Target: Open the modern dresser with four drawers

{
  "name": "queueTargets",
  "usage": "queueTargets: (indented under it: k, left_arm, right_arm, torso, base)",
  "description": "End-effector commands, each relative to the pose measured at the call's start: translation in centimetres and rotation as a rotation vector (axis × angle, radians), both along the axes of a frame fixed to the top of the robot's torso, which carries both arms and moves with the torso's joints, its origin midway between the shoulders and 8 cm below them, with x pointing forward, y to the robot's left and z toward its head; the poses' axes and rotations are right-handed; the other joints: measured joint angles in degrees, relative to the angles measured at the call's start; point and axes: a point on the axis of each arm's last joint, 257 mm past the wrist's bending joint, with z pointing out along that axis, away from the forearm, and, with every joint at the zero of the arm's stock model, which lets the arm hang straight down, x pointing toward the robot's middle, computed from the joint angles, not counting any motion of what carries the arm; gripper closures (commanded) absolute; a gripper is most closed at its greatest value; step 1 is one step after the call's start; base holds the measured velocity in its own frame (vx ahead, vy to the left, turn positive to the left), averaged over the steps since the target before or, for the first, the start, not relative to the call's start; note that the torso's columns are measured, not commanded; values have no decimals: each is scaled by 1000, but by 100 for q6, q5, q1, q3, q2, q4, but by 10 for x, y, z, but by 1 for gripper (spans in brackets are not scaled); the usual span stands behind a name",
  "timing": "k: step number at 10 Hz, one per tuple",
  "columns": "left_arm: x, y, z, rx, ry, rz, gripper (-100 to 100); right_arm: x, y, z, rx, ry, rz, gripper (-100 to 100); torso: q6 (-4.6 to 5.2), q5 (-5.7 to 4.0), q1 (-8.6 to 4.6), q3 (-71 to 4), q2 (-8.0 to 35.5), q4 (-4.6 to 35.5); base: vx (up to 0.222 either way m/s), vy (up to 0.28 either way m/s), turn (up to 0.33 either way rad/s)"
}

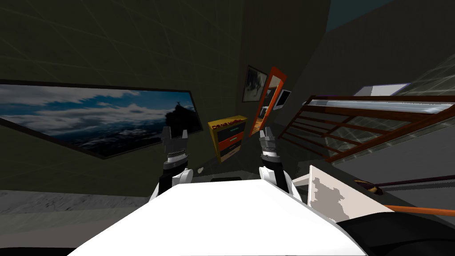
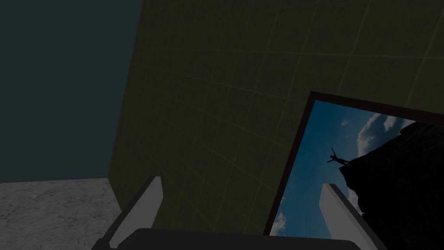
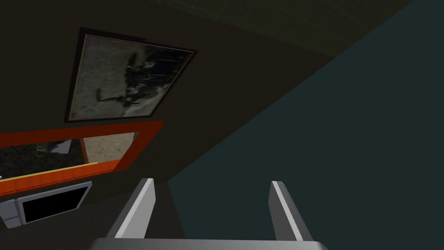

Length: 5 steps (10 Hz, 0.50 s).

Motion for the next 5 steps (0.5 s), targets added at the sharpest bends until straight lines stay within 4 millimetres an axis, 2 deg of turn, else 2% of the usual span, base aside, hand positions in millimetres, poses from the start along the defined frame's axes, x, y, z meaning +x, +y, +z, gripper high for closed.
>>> queueTargets:
  k: [1,5]
  left_arm:
    - [0,0,0,0,0,0,0]
    - [0,0,0,0,0,0,0]
  right_arm:
    - [0,0,0,0,0,0,0]
    - [0,0,0,0,0,0,0]
  torso:
    - [0,0,0,-467,232,235]
    - [0,0,0,-3692,1845,1846]
  base:
    - [0,0,0]
    - [0,0,0]
